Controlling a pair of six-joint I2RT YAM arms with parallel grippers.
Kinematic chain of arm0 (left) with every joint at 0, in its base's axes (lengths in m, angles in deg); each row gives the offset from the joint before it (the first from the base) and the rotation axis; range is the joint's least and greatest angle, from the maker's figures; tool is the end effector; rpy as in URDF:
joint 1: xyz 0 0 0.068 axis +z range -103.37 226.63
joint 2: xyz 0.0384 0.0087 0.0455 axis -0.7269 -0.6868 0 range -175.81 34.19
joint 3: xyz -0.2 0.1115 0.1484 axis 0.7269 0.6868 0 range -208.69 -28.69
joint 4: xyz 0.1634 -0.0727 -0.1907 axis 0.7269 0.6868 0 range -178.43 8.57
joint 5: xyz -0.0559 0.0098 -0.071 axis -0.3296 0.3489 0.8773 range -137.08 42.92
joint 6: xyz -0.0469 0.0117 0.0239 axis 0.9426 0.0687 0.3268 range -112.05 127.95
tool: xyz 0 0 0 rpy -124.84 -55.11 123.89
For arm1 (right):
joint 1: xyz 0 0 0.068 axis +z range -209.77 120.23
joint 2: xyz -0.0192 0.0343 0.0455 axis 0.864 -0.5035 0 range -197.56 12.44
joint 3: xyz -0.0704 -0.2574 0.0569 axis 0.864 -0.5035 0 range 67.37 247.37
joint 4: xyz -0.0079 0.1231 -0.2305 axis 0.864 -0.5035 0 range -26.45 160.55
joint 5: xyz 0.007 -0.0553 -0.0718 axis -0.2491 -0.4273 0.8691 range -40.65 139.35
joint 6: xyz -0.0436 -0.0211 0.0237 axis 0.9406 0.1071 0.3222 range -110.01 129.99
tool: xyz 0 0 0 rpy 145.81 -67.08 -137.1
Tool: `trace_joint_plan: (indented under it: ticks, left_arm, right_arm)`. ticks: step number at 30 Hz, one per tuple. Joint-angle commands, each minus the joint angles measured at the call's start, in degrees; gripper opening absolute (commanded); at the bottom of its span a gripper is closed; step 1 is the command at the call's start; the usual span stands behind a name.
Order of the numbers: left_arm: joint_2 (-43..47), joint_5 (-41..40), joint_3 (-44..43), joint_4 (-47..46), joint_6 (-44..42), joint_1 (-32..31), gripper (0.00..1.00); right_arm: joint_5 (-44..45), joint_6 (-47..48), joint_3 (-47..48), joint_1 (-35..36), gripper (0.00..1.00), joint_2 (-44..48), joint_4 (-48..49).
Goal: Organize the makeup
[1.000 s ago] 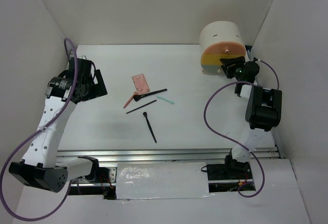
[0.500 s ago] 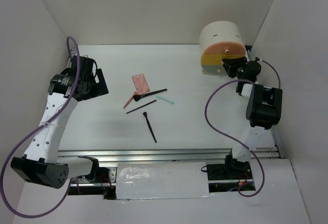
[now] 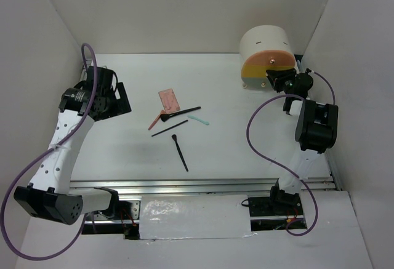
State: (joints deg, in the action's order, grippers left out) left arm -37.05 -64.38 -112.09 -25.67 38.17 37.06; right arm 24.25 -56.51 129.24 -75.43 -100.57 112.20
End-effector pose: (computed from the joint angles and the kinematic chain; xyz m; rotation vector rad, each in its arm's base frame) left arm 0.2290 -0.0278 0.3903 -0.5583 2.3356 0.0509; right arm 0.4166 -0.1011 0.1859 0.9283 1.5821 1.0178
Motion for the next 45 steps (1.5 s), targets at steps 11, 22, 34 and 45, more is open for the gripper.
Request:
trace_joint_plan:
  ticks: [11,22,34,45]
  left_arm:
    - [-0.65,1.04,-1.86,-1.68,-0.16,0.25,0.99]
    - [-0.12,2.09,-0.37,-3.08,-0.25,0.25,0.99]
    - [1.46,2.89,0.78,-3.44,-0.6,0.25,0.99]
    - [3.57,4.12,2.89,-3.7,-0.6,0.25,0.99]
  right_arm:
    - [-0.38,-0.21,-0.25,-0.68,0.15,1.91,3.97]
    - [-2.76,0.84,-7.02,-2.71,0.13,6.31,5.02]
    - [-4.08,0.41,-16.59,-3.67,0.13,12.99,8.1]
    - [-6.45,0.93,-21.87,-5.7,0.13,17.21,9.07]
